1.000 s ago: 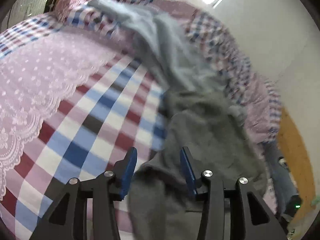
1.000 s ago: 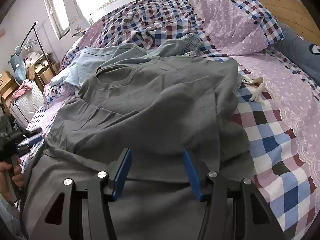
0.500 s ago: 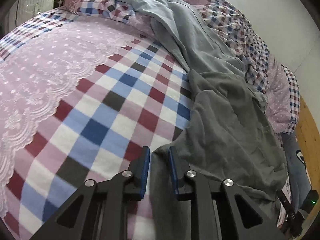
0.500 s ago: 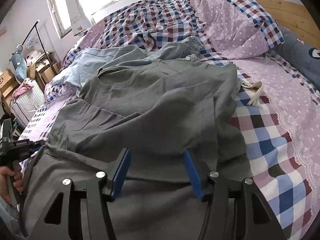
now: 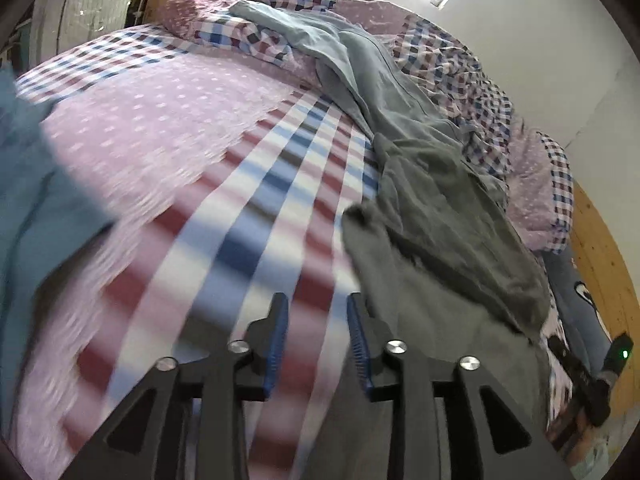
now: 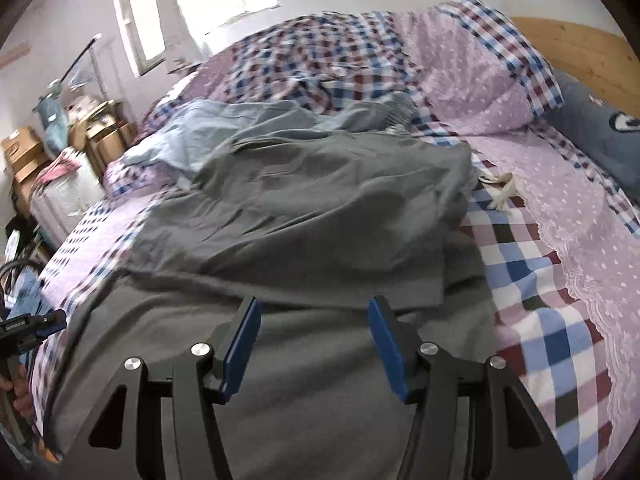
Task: Fold clothes
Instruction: 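Spread the grey shirt flat over the bed with both grippers open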
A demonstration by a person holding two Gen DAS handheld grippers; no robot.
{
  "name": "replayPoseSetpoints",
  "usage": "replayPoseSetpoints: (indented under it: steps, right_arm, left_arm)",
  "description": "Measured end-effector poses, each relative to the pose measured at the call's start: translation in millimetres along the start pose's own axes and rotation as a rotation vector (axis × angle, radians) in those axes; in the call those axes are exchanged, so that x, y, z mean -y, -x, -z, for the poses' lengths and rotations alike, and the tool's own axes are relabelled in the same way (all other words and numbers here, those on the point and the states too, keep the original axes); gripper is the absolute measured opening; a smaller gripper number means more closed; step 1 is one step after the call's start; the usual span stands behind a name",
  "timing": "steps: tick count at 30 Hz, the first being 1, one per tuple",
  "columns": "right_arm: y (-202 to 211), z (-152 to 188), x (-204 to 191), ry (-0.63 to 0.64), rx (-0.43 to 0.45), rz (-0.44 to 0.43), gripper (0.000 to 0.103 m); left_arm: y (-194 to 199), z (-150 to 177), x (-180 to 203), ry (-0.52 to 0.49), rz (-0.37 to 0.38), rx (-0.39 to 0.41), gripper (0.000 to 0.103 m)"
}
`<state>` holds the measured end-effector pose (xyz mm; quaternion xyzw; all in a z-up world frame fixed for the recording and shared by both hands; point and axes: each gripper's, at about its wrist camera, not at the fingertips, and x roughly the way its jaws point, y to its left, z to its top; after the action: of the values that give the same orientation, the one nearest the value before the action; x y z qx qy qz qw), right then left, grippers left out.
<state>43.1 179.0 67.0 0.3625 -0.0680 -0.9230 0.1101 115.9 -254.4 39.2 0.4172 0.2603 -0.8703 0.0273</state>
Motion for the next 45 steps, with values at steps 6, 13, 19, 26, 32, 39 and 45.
replayPoseSetpoints:
  steps: [6, 13, 19, 26, 32, 39, 45]
  right_arm:
    - [32.9, 36.3, -38.0, 0.019, -0.015, -0.066, 0.060]
    - [63.5, 71.1, -74.8, 0.072, -0.039, -0.141, 0.060]
    - [88.0, 89.5, -99.3, 0.124, 0.004, -0.177, 0.060]
    - [104.1, 100.2, -113.4, 0.134, 0.038, -0.164, 0.060]
    - [104.5, 111.0, -112.3, 0.137, -0.003, -0.152, 0.060]
    - [114.5, 120.4, -81.9, 0.086, -0.044, -0.098, 0.060]
    - [144.5, 118.0, -6.5, -0.094, -0.026, -0.010, 0.060]
  left_arm:
    - [34.0, 32.0, -9.1, -0.020, -0.008, -0.053, 0.047]
    - [73.7, 69.3, -19.8, -0.044, -0.017, -0.114, 0.057]
    - [100.0, 102.2, -25.6, -0.077, -0.051, -0.169, 0.064]
    - [96.9, 136.2, -23.5, -0.135, -0.129, -0.246, 0.064]
    - [106.7, 141.4, -30.8, -0.100, -0.113, -0.215, 0.064]
    - [116.0, 139.0, -45.8, 0.011, -0.031, -0.192, 0.064]
    - [112.5, 134.3, -50.2, 0.077, 0.032, -0.200, 0.064]
